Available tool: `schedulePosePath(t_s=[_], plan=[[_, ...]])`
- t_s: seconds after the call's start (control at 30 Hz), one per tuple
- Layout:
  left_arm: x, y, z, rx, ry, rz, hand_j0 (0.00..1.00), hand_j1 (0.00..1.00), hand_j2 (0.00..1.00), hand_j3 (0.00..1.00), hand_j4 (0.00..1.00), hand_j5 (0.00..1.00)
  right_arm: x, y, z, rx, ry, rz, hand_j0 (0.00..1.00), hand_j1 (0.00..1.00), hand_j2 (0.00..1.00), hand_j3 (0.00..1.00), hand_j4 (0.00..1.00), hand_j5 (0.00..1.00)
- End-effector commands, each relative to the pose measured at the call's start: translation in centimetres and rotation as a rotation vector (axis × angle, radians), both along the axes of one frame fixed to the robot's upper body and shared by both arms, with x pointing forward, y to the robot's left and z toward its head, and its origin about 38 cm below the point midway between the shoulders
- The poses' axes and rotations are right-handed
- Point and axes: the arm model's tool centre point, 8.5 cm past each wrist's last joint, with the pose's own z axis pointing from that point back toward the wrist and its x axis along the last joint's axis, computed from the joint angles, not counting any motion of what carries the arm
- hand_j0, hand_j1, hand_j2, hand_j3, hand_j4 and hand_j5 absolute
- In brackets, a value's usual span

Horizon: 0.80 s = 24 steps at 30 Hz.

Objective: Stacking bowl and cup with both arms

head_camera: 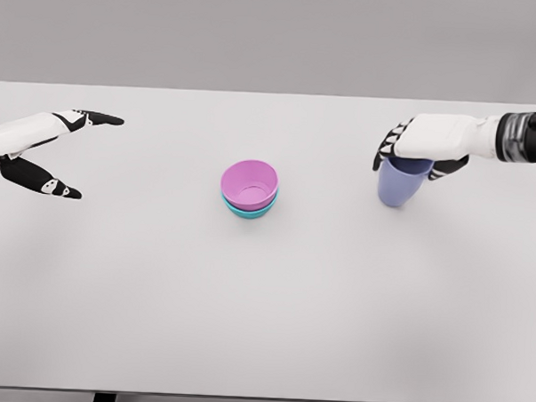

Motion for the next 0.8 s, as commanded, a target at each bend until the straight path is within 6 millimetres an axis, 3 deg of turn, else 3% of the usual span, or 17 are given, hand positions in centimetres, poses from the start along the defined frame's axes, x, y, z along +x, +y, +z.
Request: schedulePosePath(t_s=[0.0, 0.13, 0.33, 0.63, 0.77], plan=[[0.0, 0.1, 0.0, -0.008, 0.003, 0.004, 1.00, 1.00, 1.00, 1.00, 1.00, 1.00, 0.1, 0.3, 0.1, 0.012, -0.003, 0.000, 0.68, 0.68, 0.68, 0.68, 0.68, 0.68], [0.0, 0.1, 0.0, -0.009, 0.003, 0.005, 1.00, 1.00, 1.00, 1.00, 1.00, 1.00, 0.4, 1.3, 0.8, 0.025, -0.018, 0.020, 0.60, 0.60, 0.60, 0.60, 0.60, 0.60], [0.1, -0.2, -0.1, -0.018, 0.003, 0.002, 1.00, 1.00, 1.00, 1.00, 1.00, 1.00, 1.0, 3.9, 2.8, 0.052, -0.065, 0.071, 0.60, 0.60, 0.60, 0.60, 0.60, 0.60], [0.1, -0.2, -0.1, -0.018, 0.003, 0.002, 1.00, 1.00, 1.00, 1.00, 1.00, 1.00, 1.4, 11.9, 4.9, 0.135, -0.107, 0.216, 0.59, 0.59, 0.59, 0.59, 0.59, 0.59], [0.1, -0.2, -0.1, -0.018, 0.003, 0.002, 1.00, 1.00, 1.00, 1.00, 1.00, 1.00, 1.3, 14.0, 5.5, 0.156, -0.117, 0.256, 0.59, 0.59, 0.59, 0.59, 0.59, 0.59]])
